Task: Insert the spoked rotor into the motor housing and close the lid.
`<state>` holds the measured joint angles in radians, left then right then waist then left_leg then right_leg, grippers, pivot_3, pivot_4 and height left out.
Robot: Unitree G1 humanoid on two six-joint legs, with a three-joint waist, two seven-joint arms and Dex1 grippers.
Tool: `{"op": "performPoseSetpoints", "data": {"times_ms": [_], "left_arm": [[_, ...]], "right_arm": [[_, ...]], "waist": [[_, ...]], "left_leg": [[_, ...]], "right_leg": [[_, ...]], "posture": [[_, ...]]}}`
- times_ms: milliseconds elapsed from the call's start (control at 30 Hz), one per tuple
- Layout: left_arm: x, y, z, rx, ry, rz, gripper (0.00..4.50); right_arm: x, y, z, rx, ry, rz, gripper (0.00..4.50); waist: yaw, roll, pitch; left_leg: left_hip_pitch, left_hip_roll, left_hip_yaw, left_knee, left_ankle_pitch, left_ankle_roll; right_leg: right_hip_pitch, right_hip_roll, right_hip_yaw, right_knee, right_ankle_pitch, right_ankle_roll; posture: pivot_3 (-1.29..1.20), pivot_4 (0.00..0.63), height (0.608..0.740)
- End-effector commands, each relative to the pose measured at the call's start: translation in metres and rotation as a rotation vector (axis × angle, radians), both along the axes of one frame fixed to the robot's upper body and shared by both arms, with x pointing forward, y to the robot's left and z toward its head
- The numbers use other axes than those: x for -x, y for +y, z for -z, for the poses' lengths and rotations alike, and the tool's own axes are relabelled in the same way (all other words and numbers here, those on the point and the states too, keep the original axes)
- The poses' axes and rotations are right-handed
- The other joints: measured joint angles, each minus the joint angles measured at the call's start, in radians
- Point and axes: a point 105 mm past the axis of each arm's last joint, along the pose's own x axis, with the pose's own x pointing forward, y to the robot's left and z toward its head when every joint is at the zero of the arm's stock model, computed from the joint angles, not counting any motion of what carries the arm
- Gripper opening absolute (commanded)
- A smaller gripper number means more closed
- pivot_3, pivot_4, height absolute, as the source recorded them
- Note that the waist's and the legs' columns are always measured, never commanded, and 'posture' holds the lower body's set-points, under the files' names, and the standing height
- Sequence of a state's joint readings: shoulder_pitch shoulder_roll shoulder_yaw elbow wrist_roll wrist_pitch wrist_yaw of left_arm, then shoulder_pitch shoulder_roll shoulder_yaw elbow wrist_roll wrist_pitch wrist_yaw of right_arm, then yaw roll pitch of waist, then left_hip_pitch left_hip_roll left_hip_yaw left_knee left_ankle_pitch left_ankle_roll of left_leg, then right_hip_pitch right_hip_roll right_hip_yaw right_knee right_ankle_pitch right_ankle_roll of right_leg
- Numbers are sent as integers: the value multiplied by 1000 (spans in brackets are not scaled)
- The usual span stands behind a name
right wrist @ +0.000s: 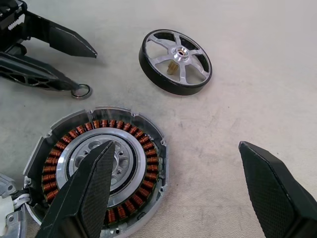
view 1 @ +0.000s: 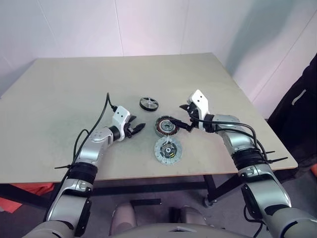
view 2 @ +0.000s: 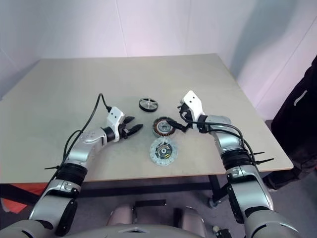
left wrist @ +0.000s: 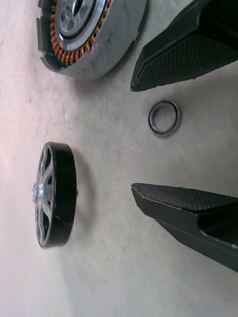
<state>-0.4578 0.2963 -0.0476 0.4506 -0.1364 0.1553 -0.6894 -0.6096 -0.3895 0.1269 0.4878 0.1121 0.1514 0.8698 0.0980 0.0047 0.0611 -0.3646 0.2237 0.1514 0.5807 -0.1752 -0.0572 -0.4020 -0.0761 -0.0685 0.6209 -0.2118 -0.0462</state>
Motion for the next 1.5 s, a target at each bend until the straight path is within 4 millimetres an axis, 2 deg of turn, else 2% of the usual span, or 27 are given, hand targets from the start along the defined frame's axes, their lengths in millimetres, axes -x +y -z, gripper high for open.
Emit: {"op": "performPoseSetpoints", "data": {"times_ms": [33,367,567,867,1000,1300,1500], "left_arm": [[-6,6,-16,14,-59,-16,3097],[-1,-8,-10,16,-37,48,3097],[19,-23,-11,18,-50,206,3097],[23,-18,-14,17,-117,184,3097],[34,-22,-16,18,-127,266,3097],[58,-20,-7,-148,-130,435,3097],[51,-18,-12,-144,-165,393,3097]], "right_arm": [[-1,3,-16,-6,-65,-11,4500],[-1,0,-15,0,-65,-5,4500],[-1,-1,-15,2,-65,-1,4500],[0,-4,-14,12,-58,-4,4500],[-1,-3,-15,13,-57,-7,4500],[0,-5,-14,19,-50,-7,4500],[0,-6,-13,24,-47,-9,4500]], "waist": [[1,0,0],[1,0,0],[2,0,0],[1,0,0],[1,0,0],[0,0,0],[0,0,0]], "left_leg": [[0,0,0,0,0,0],[0,0,0,0,0,0],[0,0,0,0,0,0],[0,0,0,-1,0,0],[0,0,0,-1,0,0],[1,0,0,-1,0,0],[1,0,0,-1,0,0]], "right_leg": [[0,0,0,0,0,0],[0,0,0,0,0,0],[0,0,0,-1,0,0],[0,0,0,-1,0,0],[0,0,0,-1,0,0],[0,0,0,-1,0,0],[0,0,0,-1,0,0]], "posture": [[0,0,740],[0,0,740],[0,0,740],[0,0,740],[0,0,740],[0,0,740],[0,0,740]]}}
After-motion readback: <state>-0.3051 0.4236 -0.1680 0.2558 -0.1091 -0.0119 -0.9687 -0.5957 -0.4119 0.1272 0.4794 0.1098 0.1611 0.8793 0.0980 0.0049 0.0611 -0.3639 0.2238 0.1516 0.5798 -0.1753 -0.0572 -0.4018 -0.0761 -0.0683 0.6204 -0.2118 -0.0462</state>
